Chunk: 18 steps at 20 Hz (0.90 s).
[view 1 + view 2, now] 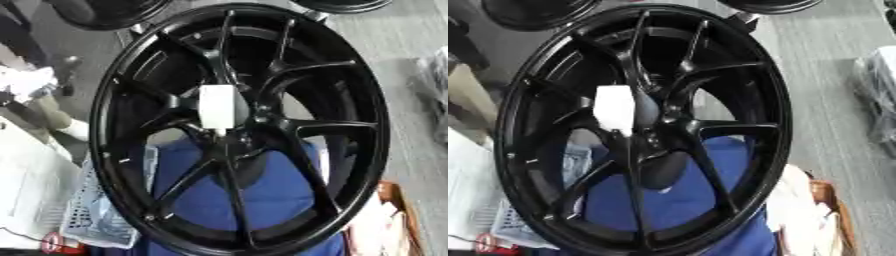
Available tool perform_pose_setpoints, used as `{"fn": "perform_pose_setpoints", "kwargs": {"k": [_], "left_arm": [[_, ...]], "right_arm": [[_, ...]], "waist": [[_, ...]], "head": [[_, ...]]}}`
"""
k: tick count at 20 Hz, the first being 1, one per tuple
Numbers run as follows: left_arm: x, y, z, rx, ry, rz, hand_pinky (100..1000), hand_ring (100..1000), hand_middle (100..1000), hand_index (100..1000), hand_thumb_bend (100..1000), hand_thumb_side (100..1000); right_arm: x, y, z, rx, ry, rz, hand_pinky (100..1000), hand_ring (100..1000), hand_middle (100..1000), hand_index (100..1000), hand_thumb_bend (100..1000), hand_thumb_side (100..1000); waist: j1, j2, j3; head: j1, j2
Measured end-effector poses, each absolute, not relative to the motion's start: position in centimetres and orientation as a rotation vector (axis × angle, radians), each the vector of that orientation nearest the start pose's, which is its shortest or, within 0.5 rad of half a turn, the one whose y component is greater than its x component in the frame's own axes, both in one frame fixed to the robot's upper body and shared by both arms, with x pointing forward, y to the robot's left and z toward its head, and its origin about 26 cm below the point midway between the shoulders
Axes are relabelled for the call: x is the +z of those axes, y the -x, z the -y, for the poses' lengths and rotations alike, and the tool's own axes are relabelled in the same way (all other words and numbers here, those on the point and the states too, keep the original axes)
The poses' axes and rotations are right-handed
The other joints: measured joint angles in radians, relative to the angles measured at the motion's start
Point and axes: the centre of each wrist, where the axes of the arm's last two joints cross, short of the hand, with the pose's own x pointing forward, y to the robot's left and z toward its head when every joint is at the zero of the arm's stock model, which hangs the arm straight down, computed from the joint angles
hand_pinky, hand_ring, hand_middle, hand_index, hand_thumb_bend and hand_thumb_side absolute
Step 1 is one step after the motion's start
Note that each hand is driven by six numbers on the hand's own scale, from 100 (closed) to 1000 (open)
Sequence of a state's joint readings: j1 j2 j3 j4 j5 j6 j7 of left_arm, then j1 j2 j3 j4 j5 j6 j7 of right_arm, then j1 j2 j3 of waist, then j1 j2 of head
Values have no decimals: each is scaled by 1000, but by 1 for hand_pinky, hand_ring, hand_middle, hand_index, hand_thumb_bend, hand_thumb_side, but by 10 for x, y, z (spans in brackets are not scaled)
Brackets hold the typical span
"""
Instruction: Pull the pin out of the wheel hub.
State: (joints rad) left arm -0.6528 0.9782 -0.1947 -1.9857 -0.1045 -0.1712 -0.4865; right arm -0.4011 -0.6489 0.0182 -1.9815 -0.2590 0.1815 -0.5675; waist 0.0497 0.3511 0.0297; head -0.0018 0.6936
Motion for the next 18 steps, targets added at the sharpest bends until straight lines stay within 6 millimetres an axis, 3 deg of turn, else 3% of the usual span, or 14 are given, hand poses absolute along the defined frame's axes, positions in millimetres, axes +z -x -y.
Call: {"fn": "perform_pose_setpoints", "kwargs": {"k": [11,13,18], "left_arm": [[359,-292,-243,2640,576,-2189,824,754,703,793,279,550],[363,-292,-238,2685,580,-2149,829,759,711,793,307,533],[363,-297,-225,2817,635,-2126,841,774,730,809,350,590]], "right_arm": [[257,-304,289,-58,468,2213,715,698,731,746,100,406],[257,-304,289,-56,466,2211,715,698,731,746,100,407],[257,-304,289,-56,464,2210,715,696,730,745,100,413]], "waist": [[0,-8,-1],[0,-11,-1],[1,-13,-1]], "head": [[17,19],[18,24],[23,31]]}}
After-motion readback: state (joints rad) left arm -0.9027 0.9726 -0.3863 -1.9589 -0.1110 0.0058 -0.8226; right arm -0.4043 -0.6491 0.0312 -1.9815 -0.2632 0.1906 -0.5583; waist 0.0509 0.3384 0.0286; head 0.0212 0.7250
